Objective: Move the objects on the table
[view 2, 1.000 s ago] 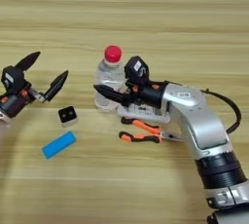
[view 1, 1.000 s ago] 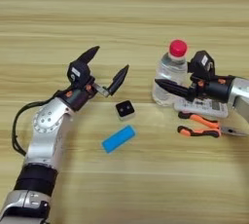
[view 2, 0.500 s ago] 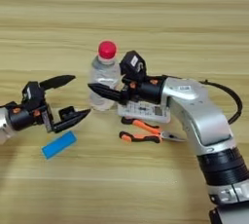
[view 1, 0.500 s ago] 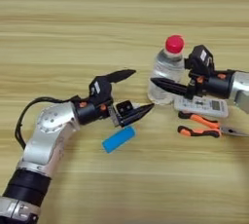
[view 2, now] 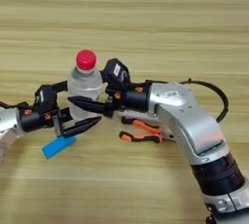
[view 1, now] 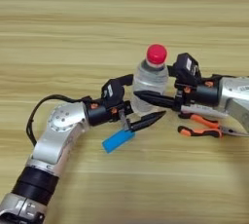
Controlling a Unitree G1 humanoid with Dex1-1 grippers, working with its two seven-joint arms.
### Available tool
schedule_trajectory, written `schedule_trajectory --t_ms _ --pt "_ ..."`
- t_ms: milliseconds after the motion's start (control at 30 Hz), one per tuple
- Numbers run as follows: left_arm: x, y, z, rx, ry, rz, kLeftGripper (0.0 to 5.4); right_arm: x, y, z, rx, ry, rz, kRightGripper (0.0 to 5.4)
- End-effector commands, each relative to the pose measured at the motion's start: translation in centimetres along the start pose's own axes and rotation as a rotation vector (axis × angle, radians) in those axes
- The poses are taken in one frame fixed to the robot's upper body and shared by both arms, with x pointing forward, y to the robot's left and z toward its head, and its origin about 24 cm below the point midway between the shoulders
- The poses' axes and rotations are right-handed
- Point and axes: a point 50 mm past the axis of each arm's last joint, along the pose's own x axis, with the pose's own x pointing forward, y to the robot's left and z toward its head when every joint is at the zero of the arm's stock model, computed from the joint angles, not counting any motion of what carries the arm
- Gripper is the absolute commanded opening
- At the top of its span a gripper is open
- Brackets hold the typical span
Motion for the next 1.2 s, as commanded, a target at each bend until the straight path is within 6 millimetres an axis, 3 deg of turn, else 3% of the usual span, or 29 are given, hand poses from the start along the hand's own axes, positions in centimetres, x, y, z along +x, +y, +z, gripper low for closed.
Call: schedule_trajectory --t_ms 33,633,1100,1200 --pt "0.36 0.12 0.52 0.019 -0.003 -0.018 4.89 0.21 0.48 0.80 -0.018 -0.033 0.026 3.17" --pt "0.23 0.08 0.82 0.029 -0.012 -0.016 3.37 0.06 0.36 0.42 -0.033 -0.020 0.028 3.17" --pt "0.18 0.16 0.78 0.031 -0.015 -0.009 3.27 0.00 0.61 0.37 -0.045 -0.027 0.053 3.17" --pt "0.17 0.20 0.76 0.031 -0.015 -0.006 3.26 -0.01 0.69 0.38 -0.046 -0.034 0.057 3.59"
